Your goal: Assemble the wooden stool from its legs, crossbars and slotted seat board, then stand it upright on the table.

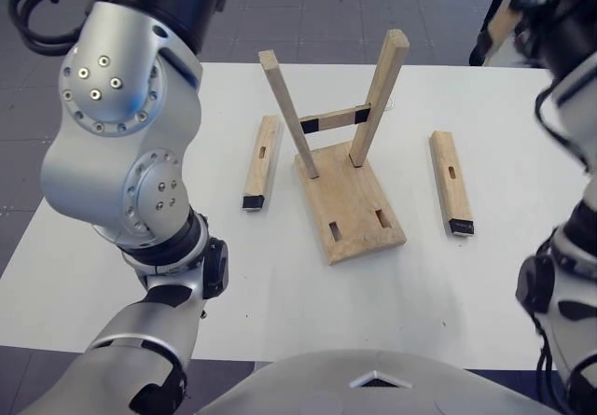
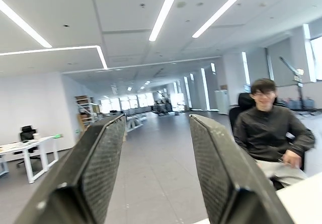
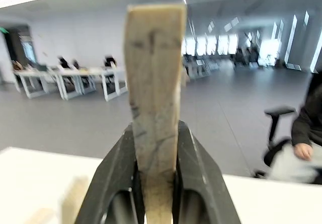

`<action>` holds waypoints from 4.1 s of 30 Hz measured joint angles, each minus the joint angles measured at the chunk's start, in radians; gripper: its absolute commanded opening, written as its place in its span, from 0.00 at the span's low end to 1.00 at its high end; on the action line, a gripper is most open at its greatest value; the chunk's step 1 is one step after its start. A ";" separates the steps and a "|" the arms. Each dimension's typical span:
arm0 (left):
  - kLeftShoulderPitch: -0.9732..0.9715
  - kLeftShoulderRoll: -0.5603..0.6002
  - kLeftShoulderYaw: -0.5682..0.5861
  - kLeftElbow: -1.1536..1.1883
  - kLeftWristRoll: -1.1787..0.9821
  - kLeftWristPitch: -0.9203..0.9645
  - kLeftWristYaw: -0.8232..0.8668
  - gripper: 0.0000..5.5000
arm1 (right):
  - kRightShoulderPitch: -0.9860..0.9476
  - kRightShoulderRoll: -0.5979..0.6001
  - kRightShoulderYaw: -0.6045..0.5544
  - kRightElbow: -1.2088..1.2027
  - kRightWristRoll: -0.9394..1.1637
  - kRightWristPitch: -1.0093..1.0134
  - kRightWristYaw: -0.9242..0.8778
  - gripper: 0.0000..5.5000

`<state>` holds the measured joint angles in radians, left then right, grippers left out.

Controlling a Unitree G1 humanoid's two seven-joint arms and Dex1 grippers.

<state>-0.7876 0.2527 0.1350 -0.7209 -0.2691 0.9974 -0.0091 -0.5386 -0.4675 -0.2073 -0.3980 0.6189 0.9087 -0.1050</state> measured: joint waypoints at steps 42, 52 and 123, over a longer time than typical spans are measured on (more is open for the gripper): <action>0.039 -0.009 0.027 0.008 -0.001 0.047 0.017 0.42 | 0.274 0.193 0.007 0.508 -0.324 -0.525 0.221 0.07; 0.037 -0.011 0.023 0.020 -0.002 0.046 0.015 0.42 | 0.339 0.231 0.026 0.706 -0.389 -0.930 0.280 0.07; 0.037 -0.031 0.006 0.016 -0.021 0.041 0.019 0.42 | -0.390 0.118 -0.031 0.274 -0.402 -0.312 0.066 0.93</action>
<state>-0.7501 0.2219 0.1409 -0.7052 -0.2905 1.0388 0.0096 -0.9286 -0.3494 -0.2381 -0.1243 0.2167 0.5964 -0.0386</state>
